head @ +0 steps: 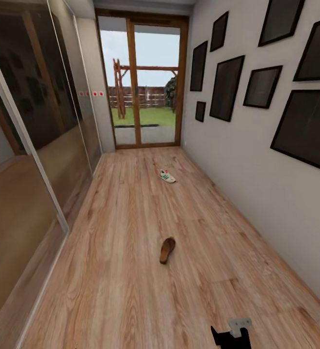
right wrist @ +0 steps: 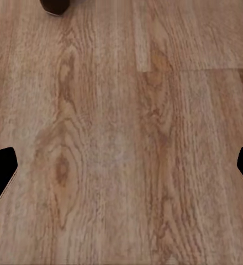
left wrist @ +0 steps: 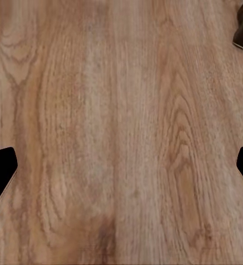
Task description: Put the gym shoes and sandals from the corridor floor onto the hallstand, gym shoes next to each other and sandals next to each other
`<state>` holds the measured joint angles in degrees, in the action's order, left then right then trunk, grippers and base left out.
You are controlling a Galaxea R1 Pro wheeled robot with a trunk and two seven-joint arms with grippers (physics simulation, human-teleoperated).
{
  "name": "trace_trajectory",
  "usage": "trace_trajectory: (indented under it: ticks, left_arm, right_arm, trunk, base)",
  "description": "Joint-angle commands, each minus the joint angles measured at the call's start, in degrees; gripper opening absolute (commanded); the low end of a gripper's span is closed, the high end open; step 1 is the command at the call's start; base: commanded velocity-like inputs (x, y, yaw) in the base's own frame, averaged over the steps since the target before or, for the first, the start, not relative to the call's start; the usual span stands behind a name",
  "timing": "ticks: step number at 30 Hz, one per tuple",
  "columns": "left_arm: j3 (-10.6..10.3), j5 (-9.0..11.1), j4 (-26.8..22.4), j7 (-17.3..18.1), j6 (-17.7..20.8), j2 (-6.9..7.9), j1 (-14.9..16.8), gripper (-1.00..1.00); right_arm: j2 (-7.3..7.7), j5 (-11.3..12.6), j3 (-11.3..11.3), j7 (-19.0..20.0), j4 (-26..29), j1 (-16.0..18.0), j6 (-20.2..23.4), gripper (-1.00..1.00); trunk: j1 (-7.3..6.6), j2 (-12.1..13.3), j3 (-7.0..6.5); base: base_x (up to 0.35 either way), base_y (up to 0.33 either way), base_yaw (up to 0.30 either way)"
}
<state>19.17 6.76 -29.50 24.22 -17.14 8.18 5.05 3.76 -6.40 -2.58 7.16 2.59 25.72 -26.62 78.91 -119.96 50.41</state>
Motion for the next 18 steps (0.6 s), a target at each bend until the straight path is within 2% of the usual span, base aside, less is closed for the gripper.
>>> trace_trajectory:
  ticks: [1,7,18]
  left_arm:
    - [0.17,0.54,0.08,0.56,0.09,-0.01,0.05,1.00]
    - [0.17,0.54,0.09,0.56,0.08,-0.01,0.05,1.00]
    - [0.23,0.54,0.06,0.56,0.07,-0.01,0.05,1.00]
  right_arm:
    - [0.01,-0.54,-0.32,0.06,-0.04,0.03,-0.18,1.00]
    - [0.01,-0.54,-0.32,0.05,-0.04,0.03,-0.18,1.00]
    - [0.01,-0.54,-0.32,0.05,-0.04,0.03,-0.18,1.00]
  trunk:
    - [0.03,-0.02,0.05]
    - [0.03,-0.02,-0.08]
    - [0.03,-0.02,-0.61]
  base:
    - [0.339,0.071,-0.006]
    - [0.339,0.071,-0.077]
    - [0.334,0.096,-0.181]
